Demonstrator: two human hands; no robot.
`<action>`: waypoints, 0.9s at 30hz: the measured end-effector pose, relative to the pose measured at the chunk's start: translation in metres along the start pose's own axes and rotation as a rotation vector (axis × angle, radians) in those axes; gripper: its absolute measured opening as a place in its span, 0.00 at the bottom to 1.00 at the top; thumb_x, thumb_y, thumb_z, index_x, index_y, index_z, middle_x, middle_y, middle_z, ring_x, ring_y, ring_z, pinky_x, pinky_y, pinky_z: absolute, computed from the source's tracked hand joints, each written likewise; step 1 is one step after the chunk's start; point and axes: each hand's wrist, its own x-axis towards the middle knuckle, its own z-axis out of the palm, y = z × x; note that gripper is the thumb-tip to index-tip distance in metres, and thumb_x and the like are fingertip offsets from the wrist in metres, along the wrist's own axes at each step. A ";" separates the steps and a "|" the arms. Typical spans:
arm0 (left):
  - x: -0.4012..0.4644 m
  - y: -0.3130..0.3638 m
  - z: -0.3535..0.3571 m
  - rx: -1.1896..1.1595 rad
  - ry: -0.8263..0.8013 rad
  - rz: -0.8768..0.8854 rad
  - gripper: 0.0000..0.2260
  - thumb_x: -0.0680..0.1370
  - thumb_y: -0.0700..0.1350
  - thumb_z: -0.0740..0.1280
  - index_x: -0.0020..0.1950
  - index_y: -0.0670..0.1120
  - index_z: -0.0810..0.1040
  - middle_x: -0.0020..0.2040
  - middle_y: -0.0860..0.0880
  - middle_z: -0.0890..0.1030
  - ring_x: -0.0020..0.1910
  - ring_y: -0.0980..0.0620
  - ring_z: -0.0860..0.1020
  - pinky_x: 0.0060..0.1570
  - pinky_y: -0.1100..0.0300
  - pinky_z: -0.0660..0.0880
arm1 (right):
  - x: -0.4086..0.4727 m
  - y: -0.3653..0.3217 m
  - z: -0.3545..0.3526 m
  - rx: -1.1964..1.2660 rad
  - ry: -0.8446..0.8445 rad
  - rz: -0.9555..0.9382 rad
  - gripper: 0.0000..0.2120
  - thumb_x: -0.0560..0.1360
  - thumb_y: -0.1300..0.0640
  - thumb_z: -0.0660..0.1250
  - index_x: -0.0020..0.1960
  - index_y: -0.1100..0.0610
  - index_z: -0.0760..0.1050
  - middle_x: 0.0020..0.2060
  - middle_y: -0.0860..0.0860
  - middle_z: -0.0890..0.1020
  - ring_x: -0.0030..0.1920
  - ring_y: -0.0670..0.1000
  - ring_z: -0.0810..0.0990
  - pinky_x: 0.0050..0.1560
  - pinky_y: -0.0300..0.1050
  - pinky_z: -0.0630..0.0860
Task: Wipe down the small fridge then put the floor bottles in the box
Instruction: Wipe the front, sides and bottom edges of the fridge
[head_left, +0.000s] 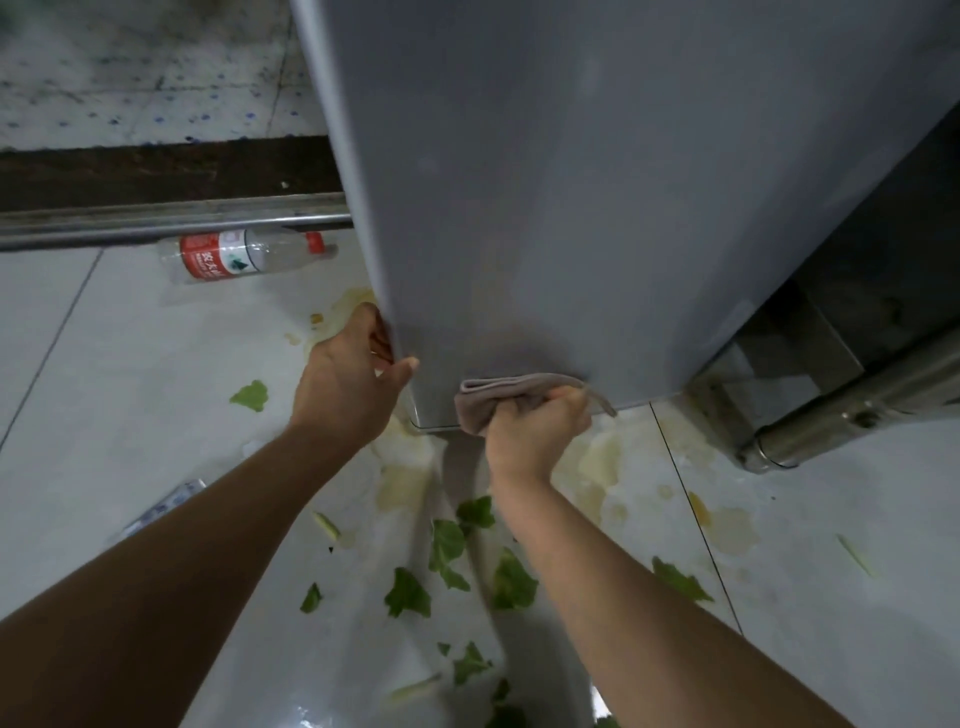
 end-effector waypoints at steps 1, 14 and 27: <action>0.000 0.000 0.000 0.008 0.000 0.002 0.12 0.73 0.49 0.70 0.53 0.49 0.70 0.45 0.51 0.78 0.45 0.47 0.79 0.48 0.51 0.77 | -0.002 0.002 0.001 -0.030 -0.037 0.016 0.12 0.67 0.74 0.62 0.48 0.63 0.68 0.51 0.61 0.73 0.57 0.59 0.69 0.61 0.49 0.70; -0.008 0.001 0.005 0.015 0.061 0.075 0.13 0.74 0.45 0.69 0.55 0.45 0.70 0.45 0.54 0.75 0.43 0.54 0.75 0.45 0.58 0.73 | 0.144 0.032 -0.095 -0.388 0.088 -0.138 0.24 0.68 0.73 0.61 0.63 0.74 0.61 0.64 0.68 0.66 0.65 0.64 0.67 0.69 0.50 0.62; -0.009 -0.001 0.008 0.018 0.066 0.105 0.17 0.74 0.45 0.68 0.59 0.43 0.70 0.47 0.54 0.75 0.44 0.54 0.76 0.47 0.57 0.73 | 0.156 0.052 -0.088 -0.419 -0.040 0.121 0.20 0.75 0.72 0.59 0.66 0.71 0.62 0.61 0.68 0.73 0.59 0.60 0.75 0.56 0.45 0.70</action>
